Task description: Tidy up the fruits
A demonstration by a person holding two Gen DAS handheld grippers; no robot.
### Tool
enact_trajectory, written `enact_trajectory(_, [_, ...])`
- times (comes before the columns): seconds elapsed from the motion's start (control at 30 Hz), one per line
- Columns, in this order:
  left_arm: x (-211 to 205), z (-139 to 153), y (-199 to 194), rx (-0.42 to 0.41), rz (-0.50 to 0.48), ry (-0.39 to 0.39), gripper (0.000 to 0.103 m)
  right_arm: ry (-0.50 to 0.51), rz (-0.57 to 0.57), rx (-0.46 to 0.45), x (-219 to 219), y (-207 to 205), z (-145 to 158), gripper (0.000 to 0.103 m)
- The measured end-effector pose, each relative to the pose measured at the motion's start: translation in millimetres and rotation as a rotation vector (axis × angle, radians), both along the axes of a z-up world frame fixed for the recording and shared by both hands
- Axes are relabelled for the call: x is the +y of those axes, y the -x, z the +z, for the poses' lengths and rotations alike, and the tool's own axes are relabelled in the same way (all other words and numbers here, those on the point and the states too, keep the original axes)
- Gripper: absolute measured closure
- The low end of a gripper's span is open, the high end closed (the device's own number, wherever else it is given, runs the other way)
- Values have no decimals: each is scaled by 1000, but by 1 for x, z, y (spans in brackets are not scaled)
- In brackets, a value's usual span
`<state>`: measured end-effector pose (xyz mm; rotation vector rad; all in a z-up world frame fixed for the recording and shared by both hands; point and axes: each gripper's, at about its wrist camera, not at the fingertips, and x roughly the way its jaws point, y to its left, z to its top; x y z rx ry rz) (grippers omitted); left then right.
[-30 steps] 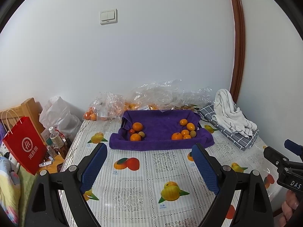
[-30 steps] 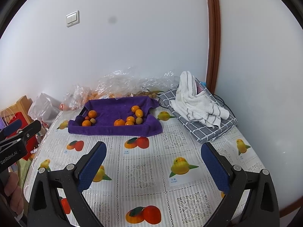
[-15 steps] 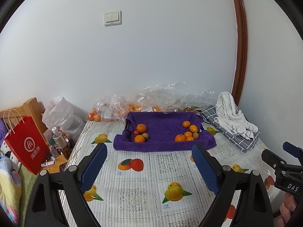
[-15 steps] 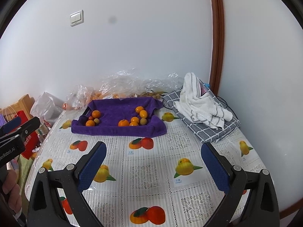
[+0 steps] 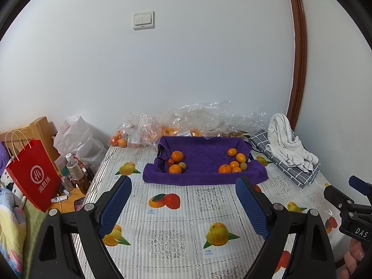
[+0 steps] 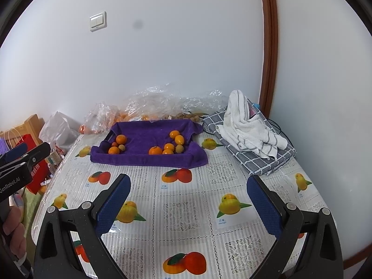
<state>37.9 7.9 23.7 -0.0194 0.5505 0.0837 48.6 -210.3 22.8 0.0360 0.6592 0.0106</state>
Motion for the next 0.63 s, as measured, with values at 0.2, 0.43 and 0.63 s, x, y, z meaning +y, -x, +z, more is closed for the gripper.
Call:
enact_trajectory(0.2, [1,1,0,1,-5,10,12,6,0,0,0,0,1,4])
enact_trajectory(0.43, [1,5,2,8,-7,10,12,4,3,6,2,0,3,4])
enact_trajectory(0.63, [1,10,2,2,-11,7,12,0,3,-1,3,-1,7,4])
